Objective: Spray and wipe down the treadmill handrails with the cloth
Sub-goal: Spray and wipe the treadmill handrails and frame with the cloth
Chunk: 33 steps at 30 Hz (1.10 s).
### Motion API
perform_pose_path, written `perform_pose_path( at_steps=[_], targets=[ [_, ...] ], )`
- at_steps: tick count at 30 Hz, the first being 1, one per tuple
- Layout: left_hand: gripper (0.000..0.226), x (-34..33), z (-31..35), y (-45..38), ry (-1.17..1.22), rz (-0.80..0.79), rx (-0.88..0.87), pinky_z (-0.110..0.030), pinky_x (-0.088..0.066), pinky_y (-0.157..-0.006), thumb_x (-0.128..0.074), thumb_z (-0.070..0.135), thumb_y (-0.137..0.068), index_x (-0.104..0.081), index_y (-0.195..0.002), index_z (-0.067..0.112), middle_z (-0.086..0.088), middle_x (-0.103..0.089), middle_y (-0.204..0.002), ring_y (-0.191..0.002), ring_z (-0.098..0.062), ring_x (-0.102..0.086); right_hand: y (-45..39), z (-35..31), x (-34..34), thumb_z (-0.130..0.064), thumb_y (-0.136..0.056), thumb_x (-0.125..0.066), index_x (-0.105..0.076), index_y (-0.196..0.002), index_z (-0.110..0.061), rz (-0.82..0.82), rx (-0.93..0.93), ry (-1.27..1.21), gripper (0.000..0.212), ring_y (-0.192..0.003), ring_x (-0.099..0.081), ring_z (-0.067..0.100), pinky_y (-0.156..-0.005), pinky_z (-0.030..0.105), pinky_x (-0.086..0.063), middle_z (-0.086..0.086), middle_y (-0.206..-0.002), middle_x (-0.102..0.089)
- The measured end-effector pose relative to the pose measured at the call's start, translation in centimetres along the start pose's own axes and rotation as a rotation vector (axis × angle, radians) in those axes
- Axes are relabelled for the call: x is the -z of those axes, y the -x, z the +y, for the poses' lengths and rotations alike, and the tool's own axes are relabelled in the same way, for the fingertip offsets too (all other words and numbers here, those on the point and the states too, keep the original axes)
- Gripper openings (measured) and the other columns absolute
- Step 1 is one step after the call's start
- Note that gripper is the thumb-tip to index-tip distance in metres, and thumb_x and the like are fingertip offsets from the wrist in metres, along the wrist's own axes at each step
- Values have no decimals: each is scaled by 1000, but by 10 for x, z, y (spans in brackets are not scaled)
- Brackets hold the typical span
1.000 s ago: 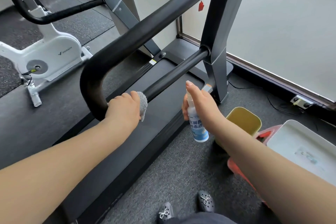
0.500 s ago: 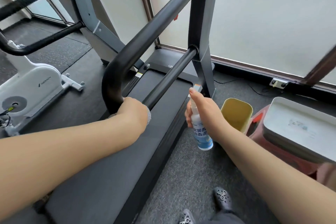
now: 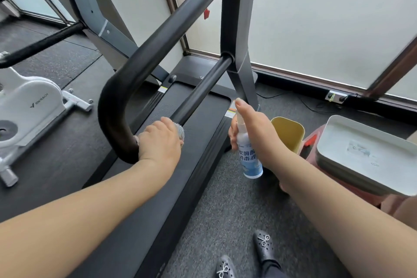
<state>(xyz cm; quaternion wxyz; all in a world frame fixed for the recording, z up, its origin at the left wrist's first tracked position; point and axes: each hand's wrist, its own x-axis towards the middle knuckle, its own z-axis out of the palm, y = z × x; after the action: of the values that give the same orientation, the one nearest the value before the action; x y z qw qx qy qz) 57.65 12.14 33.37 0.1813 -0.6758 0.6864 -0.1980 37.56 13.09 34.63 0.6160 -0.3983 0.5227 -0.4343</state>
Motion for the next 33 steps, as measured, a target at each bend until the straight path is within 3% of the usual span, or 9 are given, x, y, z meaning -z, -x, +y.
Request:
perform_pose_path(
  at_steps=[12,17,24,28,33],
  targets=[
    [62,11,58,-97,276,-39,65,-37,-49,-75,-50,52,-90,-36,-122,2,-15,-51,-118,-103,-30,-56,-55,-10,40,-57,-82,-45,-46,-52,-4,-45,0,66,60,-43,-50,26,-49,26,-46,12,-49,-53],
    [77,19,91,-153,297,-76,53,-40,-46,-85,-46,50,-93,-16,-142,-2,-20,-43,-129,-114,-33,-50,-76,-17,61,-54,-82,-44,-45,-48,-5,-62,3,65,60,-42,-48,26,-47,25,-44,10,-45,-51],
    [73,29,117,-206,405,-94,38,-40,-45,-86,-51,49,-91,-27,-136,-2,-20,-45,-128,-115,-34,-50,-93,-16,78,-55,-81,-46,-46,-48,-8,-60,-10,69,57,-44,-48,25,-52,30,-44,12,-47,-52],
    [67,31,117,-217,495,-123,5,-42,-46,-86,-56,48,-89,-34,-129,0,-19,-46,-126,-115,-36,-50,-94,-13,81,-55,-81,-45,-46,-49,-9,-61,-16,89,56,-44,-49,25,-51,29,-45,10,-47,-52],
    [77,25,99,-182,429,-138,-25,-41,-47,-81,-55,45,-90,-18,-142,3,-21,-42,-128,-112,-35,-50,-88,-11,77,-56,-80,-45,-46,-48,-9,-41,-29,87,56,-44,-49,26,-54,30,-45,11,-47,-52]
  ],
)
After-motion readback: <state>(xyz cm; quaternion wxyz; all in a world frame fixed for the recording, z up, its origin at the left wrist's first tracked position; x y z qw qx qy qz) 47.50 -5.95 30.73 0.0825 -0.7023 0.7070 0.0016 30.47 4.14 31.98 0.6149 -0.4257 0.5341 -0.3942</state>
